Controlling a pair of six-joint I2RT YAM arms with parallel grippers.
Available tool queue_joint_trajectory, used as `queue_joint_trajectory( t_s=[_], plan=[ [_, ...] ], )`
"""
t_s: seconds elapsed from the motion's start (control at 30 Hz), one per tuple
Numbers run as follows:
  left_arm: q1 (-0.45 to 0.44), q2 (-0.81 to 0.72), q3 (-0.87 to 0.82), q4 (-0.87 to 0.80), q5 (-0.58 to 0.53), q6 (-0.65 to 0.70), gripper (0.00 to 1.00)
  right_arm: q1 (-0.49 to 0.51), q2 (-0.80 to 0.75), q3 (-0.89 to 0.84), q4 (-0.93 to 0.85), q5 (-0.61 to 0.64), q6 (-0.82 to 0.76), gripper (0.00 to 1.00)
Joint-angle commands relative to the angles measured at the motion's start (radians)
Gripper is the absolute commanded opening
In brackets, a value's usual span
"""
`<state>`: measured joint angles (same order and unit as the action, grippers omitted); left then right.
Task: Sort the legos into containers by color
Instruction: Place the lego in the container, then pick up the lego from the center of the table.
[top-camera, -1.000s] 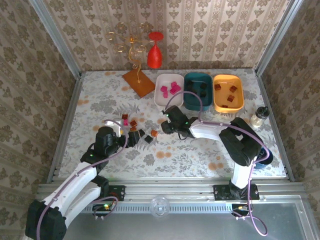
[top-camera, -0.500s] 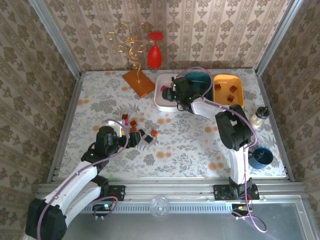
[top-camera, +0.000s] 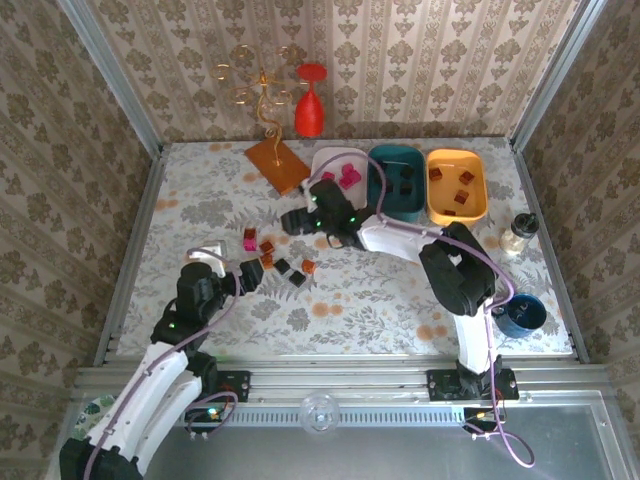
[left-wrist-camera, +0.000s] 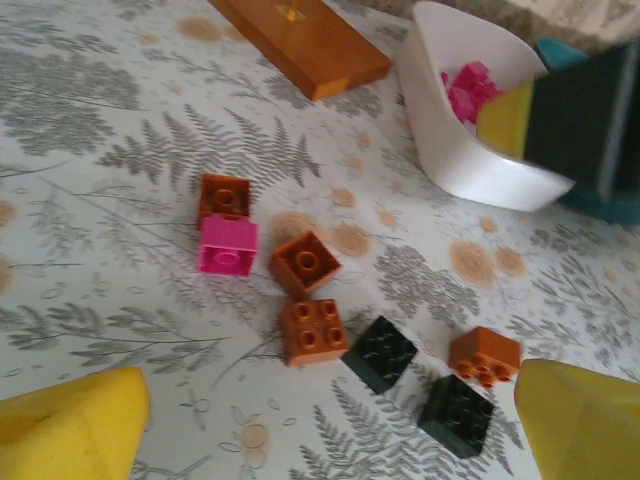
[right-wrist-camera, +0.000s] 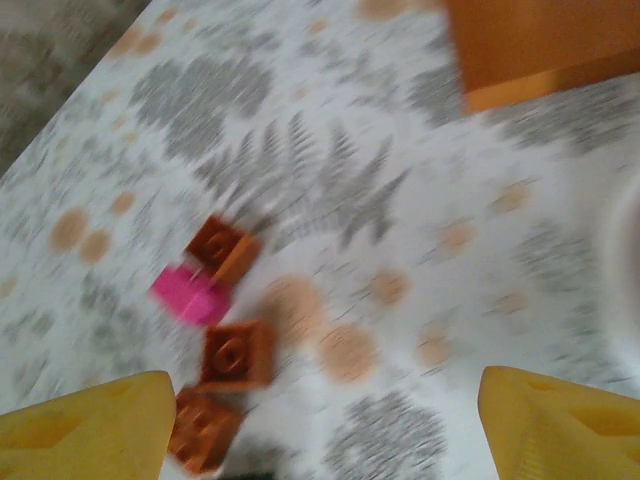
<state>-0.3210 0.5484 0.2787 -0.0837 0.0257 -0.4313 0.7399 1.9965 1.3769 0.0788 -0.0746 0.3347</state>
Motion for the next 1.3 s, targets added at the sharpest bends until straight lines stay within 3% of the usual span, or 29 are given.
queue_joint_trajectory(
  t_s=[0.0, 0.23, 0.4, 1.03, 1.27],
  plan=[
    [0.025, 0.003, -0.010, -0.027, 0.006, -0.019, 0.94, 0.001, -0.064, -0.079, -0.038, -0.001, -0.051, 0.81],
    [0.025, 0.082, -0.007, 0.028, 0.058, -0.013, 0.93, 0.020, -0.058, -0.134, -0.134, -0.038, -0.108, 0.82],
    [0.025, 0.129, 0.002, 0.042, 0.078, -0.010, 0.93, 0.017, -0.014, -0.109, -0.186, 0.013, -0.112, 0.76],
    [0.025, 0.102, -0.002, 0.031, 0.085, -0.006, 0.93, 0.019, 0.001, -0.124, -0.209, -0.053, -0.137, 0.76],
    [0.025, 0.107, -0.001, 0.033, 0.088, -0.005, 0.93, 0.010, 0.010, -0.122, -0.241, -0.002, -0.151, 0.74]
  ],
)
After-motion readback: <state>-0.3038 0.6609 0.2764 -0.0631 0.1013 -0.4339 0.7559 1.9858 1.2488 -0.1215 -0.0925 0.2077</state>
